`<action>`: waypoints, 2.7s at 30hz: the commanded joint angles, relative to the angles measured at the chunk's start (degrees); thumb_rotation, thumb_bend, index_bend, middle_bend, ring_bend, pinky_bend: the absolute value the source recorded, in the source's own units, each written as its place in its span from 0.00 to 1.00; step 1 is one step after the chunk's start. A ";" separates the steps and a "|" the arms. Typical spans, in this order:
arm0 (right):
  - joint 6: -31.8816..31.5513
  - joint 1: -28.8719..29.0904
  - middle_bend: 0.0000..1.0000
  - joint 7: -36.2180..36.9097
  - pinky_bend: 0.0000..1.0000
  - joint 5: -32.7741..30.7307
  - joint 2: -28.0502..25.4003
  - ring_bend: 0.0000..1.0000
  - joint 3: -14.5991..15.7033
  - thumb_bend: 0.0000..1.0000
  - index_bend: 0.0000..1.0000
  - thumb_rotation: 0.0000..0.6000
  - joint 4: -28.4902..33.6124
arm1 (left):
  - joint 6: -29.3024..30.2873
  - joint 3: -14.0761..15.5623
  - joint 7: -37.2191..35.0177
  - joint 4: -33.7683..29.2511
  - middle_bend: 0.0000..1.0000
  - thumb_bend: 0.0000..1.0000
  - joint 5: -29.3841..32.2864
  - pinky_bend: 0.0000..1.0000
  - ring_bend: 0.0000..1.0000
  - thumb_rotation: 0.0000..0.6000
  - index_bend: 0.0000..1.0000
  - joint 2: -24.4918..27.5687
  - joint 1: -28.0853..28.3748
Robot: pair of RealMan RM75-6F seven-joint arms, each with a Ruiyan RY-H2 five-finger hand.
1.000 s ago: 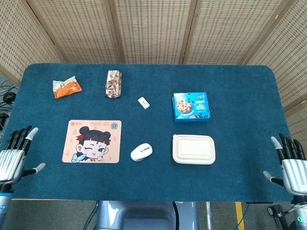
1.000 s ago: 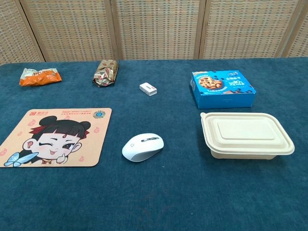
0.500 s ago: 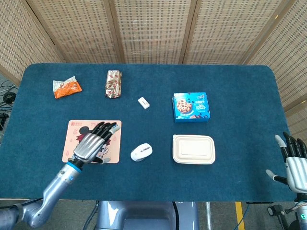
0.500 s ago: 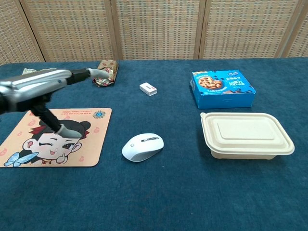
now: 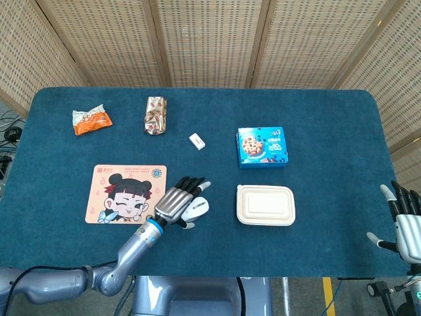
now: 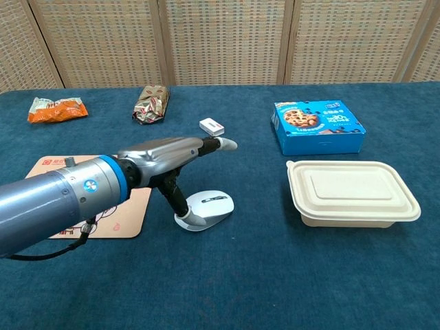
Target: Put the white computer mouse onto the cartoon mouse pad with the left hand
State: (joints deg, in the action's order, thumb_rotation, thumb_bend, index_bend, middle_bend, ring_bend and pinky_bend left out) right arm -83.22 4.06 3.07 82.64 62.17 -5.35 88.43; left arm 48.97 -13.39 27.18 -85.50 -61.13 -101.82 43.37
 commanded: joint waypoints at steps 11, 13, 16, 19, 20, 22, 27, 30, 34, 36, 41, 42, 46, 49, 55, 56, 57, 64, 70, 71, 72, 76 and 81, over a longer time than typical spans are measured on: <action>1.01 0.32 0.00 1.05 0.00 -0.71 -0.08 0.00 -0.09 0.00 0.00 1.00 -0.49 | 2.22 -0.22 6.08 8.13 0.00 0.00 8.44 0.00 0.00 1.00 0.00 -6.57 4.79; 0.95 0.27 0.00 1.49 0.00 -0.80 -0.24 0.00 -0.17 0.00 0.00 1.00 -0.44 | 2.23 -0.55 6.60 9.24 0.00 0.00 9.70 0.00 0.00 1.00 0.00 -6.95 5.25; 0.85 0.20 0.00 1.98 0.00 -0.85 -0.44 0.00 -0.23 0.00 0.00 1.00 -0.44 | 1.90 -1.09 6.73 10.45 0.00 0.00 10.72 0.00 0.00 1.00 0.00 -7.09 6.18; 0.95 0.21 0.00 2.34 0.00 -1.01 -0.57 0.00 -0.31 0.00 0.00 1.00 -0.47 | 2.67 -1.60 7.04 11.25 0.00 0.00 10.82 0.00 0.00 1.00 0.00 -7.13 6.87; 1.02 0.23 0.00 2.48 0.00 -1.07 -0.61 0.00 -0.33 0.00 0.00 1.00 -0.48 | 2.85 -1.66 7.28 11.32 0.00 0.00 10.96 0.00 0.00 1.00 0.00 -7.10 7.06; 1.13 0.25 0.00 2.71 0.00 -1.17 -0.67 0.00 -0.36 0.00 0.00 1.00 -0.52 | 2.73 -1.95 8.02 11.45 0.00 0.00 11.44 0.07 0.00 1.00 0.00 -6.98 7.71; 1.30 0.31 0.00 3.29 0.00 -1.18 -0.83 0.00 -0.37 0.00 0.00 1.00 -0.56 | 3.22 -0.85 12.96 9.98 0.12 0.00 16.34 0.33 0.14 1.00 0.06 -6.89 8.71; 1.19 0.26 0.00 3.55 0.00 -1.06 -0.95 0.00 -0.34 0.00 0.00 1.00 -0.51 | 5.61 -1.01 16.03 9.66 0.14 0.00 20.57 0.39 0.18 1.00 0.10 -8.34 9.13; 1.03 0.19 0.00 3.87 0.00 -0.97 -1.04 0.00 -0.34 0.00 0.00 1.00 -0.42 | 8.58 -2.44 18.05 9.55 0.21 0.00 24.67 0.45 0.26 1.00 0.17 -10.42 9.89; 1.22 0.24 0.00 3.98 0.00 -0.99 -1.05 0.00 -0.29 0.00 0.00 1.00 -0.44 | 9.96 -2.70 17.55 10.05 0.27 0.00 24.09 0.48 0.31 1.00 0.22 -11.37 9.98; 1.66 0.40 0.00 4.19 0.00 -0.93 -1.01 0.00 -0.14 0.00 0.00 1.00 -0.50 | 13.10 -2.67 16.27 12.24 0.41 0.04 21.78 0.59 0.46 1.00 0.37 -13.95 9.77; 1.69 0.43 0.00 4.18 0.00 -0.92 -1.00 0.00 -0.14 0.00 0.00 1.00 -0.52 | 13.61 -2.69 16.36 12.61 0.44 0.04 21.58 0.61 0.49 1.00 0.40 -14.42 9.79; 1.73 0.42 0.00 4.43 0.00 -1.03 -1.04 0.00 -0.17 0.00 0.00 1.00 -0.52 | 15.57 -2.93 15.70 13.79 0.52 0.08 19.95 0.65 0.55 1.00 0.48 -16.08 9.52; 1.91 0.45 0.00 4.65 0.00 -1.13 -1.05 0.00 -0.15 0.00 0.00 1.00 -0.58 | 16.59 -3.63 15.10 13.37 0.52 0.09 19.18 0.66 0.55 1.00 0.49 -16.14 9.11; 1.88 0.41 0.00 5.07 0.00 -1.02 -1.19 0.00 -0.10 0.00 0.00 1.00 -0.48 | 19.73 -6.48 14.19 7.49 0.52 0.11 19.34 0.66 0.55 1.00 0.49 -13.05 7.18; 1.87 0.40 0.00 5.13 0.00 -1.02 -1.22 0.00 -0.10 0.00 0.00 1.00 -0.45 | 20.34 -6.96 14.05 6.33 0.52 0.11 19.70 0.66 0.55 1.00 0.49 -12.44 6.73; 1.87 0.39 0.00 5.30 0.00 -1.01 -1.29 0.00 -0.10 0.00 0.00 1.00 -0.40 | 22.19 -8.03 13.37 3.84 0.52 0.11 20.29 0.66 0.55 1.00 0.49 -11.28 5.50; 1.82 0.34 0.00 6.97 0.00 -0.94 -1.84 0.00 -0.23 0.00 0.00 1.00 -0.17 | 36.25 -14.83 18.54 -7.15 0.52 0.16 32.99 0.66 0.55 1.00 0.49 -5.62 -1.46; 0.89 0.07 0.00 7.57 0.00 0.38 -2.29 0.00 0.13 0.00 0.00 1.00 0.52 | 32.96 -16.69 14.30 -7.84 0.52 0.19 38.40 0.66 0.55 1.00 0.49 -1.29 -6.03; 0.86 0.05 0.00 7.63 0.00 0.45 -2.34 0.00 0.17 0.00 0.00 1.00 0.57 | 32.57 -16.55 13.97 -7.47 0.52 0.19 38.49 0.66 0.55 1.00 0.49 -1.06 -6.19; 0.84 0.04 0.00 7.68 0.00 0.47 -2.37 0.00 0.19 0.00 0.00 1.00 0.60 | 32.22 -16.41 13.69 -7.08 0.52 0.19 38.51 0.66 0.55 1.00 0.49 -0.95 -6.25; 0.69 -0.06 0.00 7.92 0.00 0.26 -2.49 0.00 0.09 0.00 0.00 1.00 0.62 | 30.65 -16.24 12.68 -5.16 0.52 0.20 39.31 0.66 0.55 1.00 0.49 -0.85 -6.18; 1.11 0.07 0.00 8.06 0.00 -0.16 -2.47 0.00 0.00 0.00 0.00 1.00 0.38 | 29.85 -15.84 11.99 -3.43 0.52 0.20 39.69 0.66 0.55 1.00 0.49 -1.50 -5.67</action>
State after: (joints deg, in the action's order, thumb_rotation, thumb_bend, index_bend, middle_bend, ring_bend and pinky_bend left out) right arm -82.12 4.12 11.13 82.49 59.69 -5.35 88.81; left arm 78.94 -29.32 39.29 -89.10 -21.49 -103.18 37.58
